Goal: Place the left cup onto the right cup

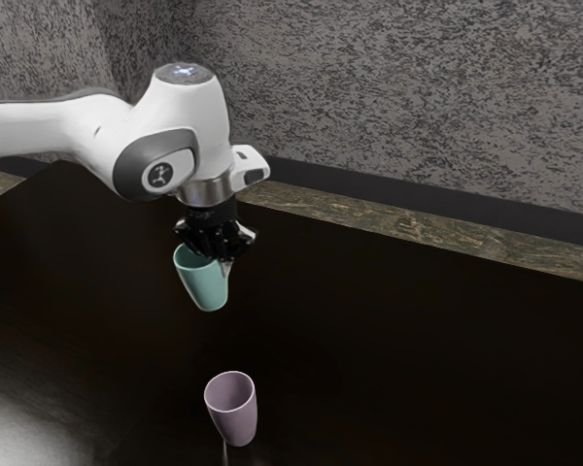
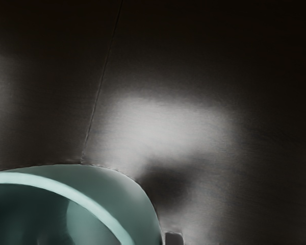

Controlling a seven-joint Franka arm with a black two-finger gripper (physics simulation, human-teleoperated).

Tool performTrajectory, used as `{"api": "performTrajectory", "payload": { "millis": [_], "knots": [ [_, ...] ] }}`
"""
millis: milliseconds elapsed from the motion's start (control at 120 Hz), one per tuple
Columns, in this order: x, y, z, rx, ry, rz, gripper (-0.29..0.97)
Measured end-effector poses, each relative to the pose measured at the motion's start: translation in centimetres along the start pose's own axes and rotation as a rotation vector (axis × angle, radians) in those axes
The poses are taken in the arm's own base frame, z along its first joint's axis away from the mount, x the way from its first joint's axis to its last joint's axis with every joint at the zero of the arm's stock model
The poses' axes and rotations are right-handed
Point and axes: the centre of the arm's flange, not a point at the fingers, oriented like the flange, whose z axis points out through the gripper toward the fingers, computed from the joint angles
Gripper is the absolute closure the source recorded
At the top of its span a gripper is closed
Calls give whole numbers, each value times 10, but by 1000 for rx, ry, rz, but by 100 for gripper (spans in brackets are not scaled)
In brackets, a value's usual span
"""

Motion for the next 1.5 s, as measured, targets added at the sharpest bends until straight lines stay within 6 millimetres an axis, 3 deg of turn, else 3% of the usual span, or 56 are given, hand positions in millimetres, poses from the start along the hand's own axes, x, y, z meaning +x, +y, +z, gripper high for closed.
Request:
{"api": "performTrajectory", "payload": {
  "millis": [283, 758, 1500],
  "knots": [
    [-44, 28, -11, 23, -1, -69, 78],
    [-89, 41, -2, 14, -48, -264, 78],
    [-101, 54, 17, -13, -122, -482, 78]
  ]
}}
